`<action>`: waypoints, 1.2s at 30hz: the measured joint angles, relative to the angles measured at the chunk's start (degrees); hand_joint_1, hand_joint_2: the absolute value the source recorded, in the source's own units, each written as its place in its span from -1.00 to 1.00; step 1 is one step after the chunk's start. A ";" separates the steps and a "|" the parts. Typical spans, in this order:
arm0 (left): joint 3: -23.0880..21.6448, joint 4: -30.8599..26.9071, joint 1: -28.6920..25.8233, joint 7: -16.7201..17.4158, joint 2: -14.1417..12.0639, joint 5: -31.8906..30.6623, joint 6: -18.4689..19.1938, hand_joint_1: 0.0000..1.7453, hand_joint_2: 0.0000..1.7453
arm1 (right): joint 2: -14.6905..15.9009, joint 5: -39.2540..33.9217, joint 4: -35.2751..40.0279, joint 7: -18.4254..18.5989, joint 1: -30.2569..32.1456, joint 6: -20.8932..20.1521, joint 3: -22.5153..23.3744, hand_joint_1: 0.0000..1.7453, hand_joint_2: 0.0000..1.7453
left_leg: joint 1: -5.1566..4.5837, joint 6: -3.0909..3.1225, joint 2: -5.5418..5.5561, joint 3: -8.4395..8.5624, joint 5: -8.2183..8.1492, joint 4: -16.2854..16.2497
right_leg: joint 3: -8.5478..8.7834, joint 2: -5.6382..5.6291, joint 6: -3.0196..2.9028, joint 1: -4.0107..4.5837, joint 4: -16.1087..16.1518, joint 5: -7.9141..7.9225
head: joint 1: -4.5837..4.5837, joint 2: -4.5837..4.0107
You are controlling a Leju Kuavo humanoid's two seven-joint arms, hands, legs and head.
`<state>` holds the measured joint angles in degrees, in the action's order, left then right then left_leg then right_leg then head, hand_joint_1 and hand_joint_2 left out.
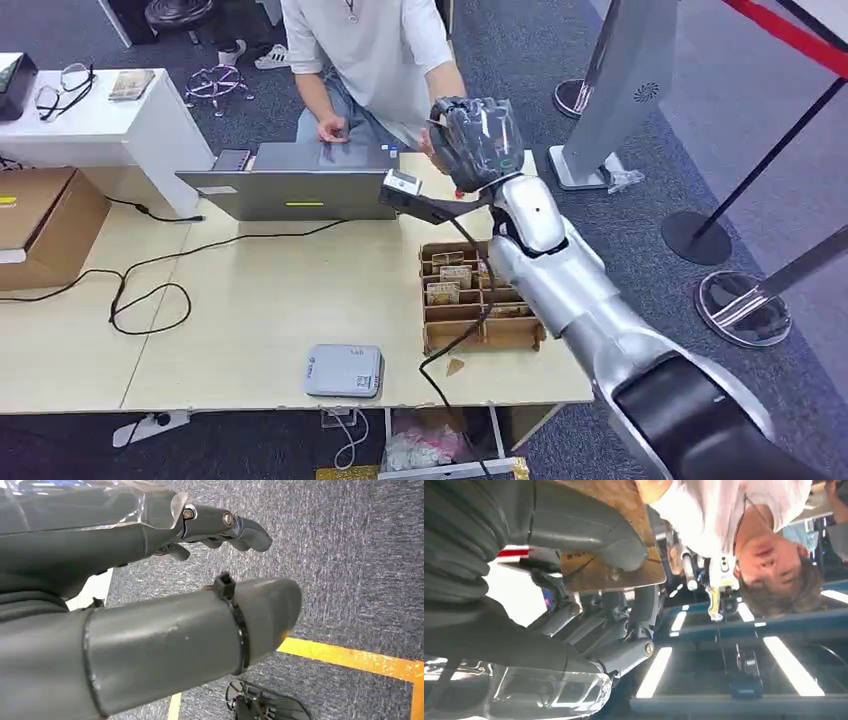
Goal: Pass the card to the sensor for recognition and then transmit it.
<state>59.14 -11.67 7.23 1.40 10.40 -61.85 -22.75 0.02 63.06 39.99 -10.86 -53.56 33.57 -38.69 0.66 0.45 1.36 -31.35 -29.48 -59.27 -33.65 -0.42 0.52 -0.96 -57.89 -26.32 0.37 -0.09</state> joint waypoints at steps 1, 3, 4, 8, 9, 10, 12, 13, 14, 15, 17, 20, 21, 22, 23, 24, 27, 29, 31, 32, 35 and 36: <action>0.00 0.02 -0.05 0.00 0.00 0.13 -0.07 -1.00 -1.00 | -0.66 -0.17 -1.05 -0.04 -0.47 -0.15 0.00 -1.00 1.00 | 0.00 0.00 0.01 -0.01 0.00 0.00 | 0.00 0.01 0.00 0.00 0.00 0.00 | -0.02 0.00; 0.02 0.02 -0.27 0.02 -0.07 0.66 -0.22 -1.00 -1.00 | -2.13 -0.89 -3.07 -0.15 -1.27 -0.46 0.11 -1.00 1.00 | 0.00 0.00 0.01 -0.01 0.00 0.00 | 0.00 0.02 0.00 0.00 0.00 0.00 | 0.00 0.00; 0.02 0.00 -0.42 0.00 -0.07 0.83 -0.28 -1.00 -1.00 | -2.81 -1.20 -3.90 -0.28 -1.57 -0.59 0.15 -1.00 1.00 | 0.00 0.00 0.01 0.00 0.00 0.00 | 0.00 0.02 0.00 0.00 0.00 0.00 | 0.00 0.00; 0.02 0.00 -1.09 0.00 -0.15 1.38 -0.61 -1.00 -1.00 | -4.61 -1.90 -6.20 -0.79 -2.30 -0.87 0.33 -1.00 -1.00 | 0.00 0.00 0.01 0.00 0.00 0.00 | 0.00 0.02 0.00 0.00 0.01 0.00 | 0.00 0.00; 0.02 0.02 -1.23 0.00 -0.15 1.57 -0.77 -1.00 -1.00 | -4.93 -2.03 -6.68 -0.81 -2.40 -0.87 0.39 -1.00 -1.00 | 0.00 0.00 0.02 0.00 0.00 0.00 | 0.00 0.02 0.00 0.00 0.01 0.00 | -0.02 0.00; 0.02 0.02 -1.37 0.00 -0.15 1.66 -0.87 -1.00 -1.00 | -5.13 -2.14 -6.99 -0.81 -2.46 -0.87 0.48 -1.00 -1.00 | 0.00 0.00 0.02 0.00 0.00 0.00 | 0.00 0.03 0.00 0.00 0.01 0.00 | 0.00 0.00; 0.02 0.02 -1.53 -0.02 -0.17 1.77 -0.94 -1.00 -1.00 | -5.44 -2.71 -7.38 -1.11 -2.51 -0.85 0.55 -1.00 -1.00 | -0.01 0.00 0.02 0.00 0.00 0.00 | 0.00 0.03 0.00 0.00 0.01 0.00 | -0.02 0.00; 0.04 0.00 -1.58 -0.11 -0.15 1.84 -0.96 -1.00 -1.00 | -5.46 -3.36 -7.51 -1.42 -2.51 -0.83 0.70 -1.00 -1.00 | -0.01 0.00 0.02 0.00 0.00 0.00 | 0.00 0.03 0.00 0.00 0.01 0.00 | 0.00 0.00; 0.04 0.02 -1.60 -0.11 -0.17 1.90 -0.98 -1.00 -1.00 | -5.51 -4.13 -7.58 -1.99 -2.50 -0.76 0.98 -1.00 -1.00 | -0.01 0.00 0.03 0.00 0.00 0.00 | 0.00 0.03 0.00 0.00 0.01 0.00 | -0.02 0.00; 0.04 0.00 -1.64 -0.13 -0.17 1.90 -1.01 -1.00 -1.00 | -5.51 -5.03 -7.60 -2.60 -2.49 -0.70 1.47 -1.00 -1.00 | -0.01 0.00 0.03 0.00 0.00 0.00 | 0.00 0.04 0.00 0.00 0.01 0.00 | 0.00 0.00; 0.07 0.00 -1.76 -0.13 -0.17 1.97 -1.03 -1.00 -1.00 | -5.51 -6.14 -7.60 -3.47 -2.48 -0.50 2.25 -1.00 -1.00 | -0.01 0.00 0.01 0.01 0.00 0.00 | 0.00 0.02 0.00 0.00 0.01 0.00 | 0.00 0.00; 0.09 0.00 -1.80 -0.15 -0.17 1.88 -1.09 -1.00 -1.00 | -5.48 -7.99 -7.06 -4.89 -1.94 -0.20 3.49 -1.00 -1.00 | -0.01 0.00 0.01 0.02 0.00 -0.01 | 0.00 0.02 0.00 0.00 0.03 0.00 | 0.00 0.00; 0.09 0.02 -1.84 -0.26 -0.17 1.92 -1.09 -1.00 -1.00 | -5.44 -8.89 -6.69 -5.57 -1.62 0.09 3.89 -1.00 -1.00 | -0.01 0.00 0.01 0.02 0.00 0.00 | -0.01 0.02 0.00 0.00 0.03 0.00 | -0.02 0.00; 0.09 0.02 -1.86 -0.31 -0.17 2.01 -1.11 -1.00 -1.00 | -5.40 -9.81 -6.10 -6.27 -1.14 0.54 4.46 -1.00 -1.00 | -0.01 0.00 0.01 0.02 0.00 0.00 | -0.01 0.02 0.00 0.00 0.03 0.00 | 0.00 0.00; 0.09 0.00 -1.88 -0.33 -0.17 2.05 -1.14 -1.00 -1.00 | -5.29 -10.54 -5.41 -6.82 -0.54 0.85 4.96 -1.00 -1.00 | -0.01 0.00 0.01 0.02 0.00 0.00 | -0.01 0.02 0.00 0.00 0.03 0.00 | -0.02 0.00; 0.09 0.00 -1.89 -0.33 -0.17 2.05 -1.25 -1.00 -1.00 | -5.07 -11.58 -4.42 -7.51 0.17 1.03 5.42 -1.00 -1.00 | -0.01 0.00 0.01 0.03 0.00 -0.01 | -0.01 0.02 0.00 0.00 0.03 0.00 | 0.00 0.00; 0.11 0.00 -1.96 -0.09 -0.24 2.03 -1.42 -1.00 -1.00 | -4.28 -14.48 0.23 -8.85 3.46 0.74 6.68 -1.00 -1.00 | -0.01 0.00 0.01 0.03 -0.01 0.00 | -0.01 0.02 0.00 0.00 0.03 0.00 | -0.02 0.00; 0.13 0.02 -2.02 -0.07 -0.28 2.05 -1.53 -1.00 -1.00 | -3.58 -16.11 4.23 -9.07 6.33 0.09 7.54 -1.00 -1.00 | -0.01 0.00 0.02 0.02 -0.01 0.00 | -0.01 0.03 0.00 0.00 0.04 -0.01 | -0.02 0.00; 0.15 0.02 -2.10 0.09 -0.41 1.95 -1.55 -1.00 -1.00 | -2.78 -17.68 8.43 -9.18 9.13 -0.35 8.09 -1.00 -1.00 | -0.01 0.00 0.02 0.02 -0.02 0.00 | -0.02 0.03 0.00 0.00 0.04 -0.01 | 0.00 0.00; 0.15 0.02 -2.10 0.11 -0.44 1.83 -1.55 -1.00 -1.00 | -2.40 -18.30 10.24 -9.22 10.53 -0.57 8.37 -1.00 -1.00 | -0.01 0.00 0.02 0.02 -0.03 0.00 | -0.02 0.03 0.01 0.00 0.05 -0.01 | -0.02 0.00; 0.15 0.02 -2.16 -0.13 -0.55 1.73 -1.55 -1.00 -1.00 | -1.18 -20.24 15.79 -10.08 14.23 -1.29 9.09 -1.00 -1.00 | -0.01 0.00 0.01 0.01 -0.03 0.00 | -0.02 0.03 0.01 0.00 0.05 -0.01 | 0.00 0.00; 0.15 0.00 -2.16 -0.26 -0.59 1.73 -1.55 -1.00 -1.00 | -0.83 -20.50 16.95 -10.23 15.15 -1.38 9.16 -1.00 -1.00 | -0.01 0.00 0.01 0.01 -0.03 0.00 | -0.02 0.02 0.01 0.00 0.05 -0.01 | 0.00 0.00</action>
<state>59.30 -11.67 5.07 1.14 9.82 -60.13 -24.30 -0.81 42.55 56.94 -21.09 -38.40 32.19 -29.53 0.64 0.45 1.36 -31.33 -29.51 -59.27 -33.67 -0.39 0.52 -0.96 -57.84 -26.33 0.37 -0.09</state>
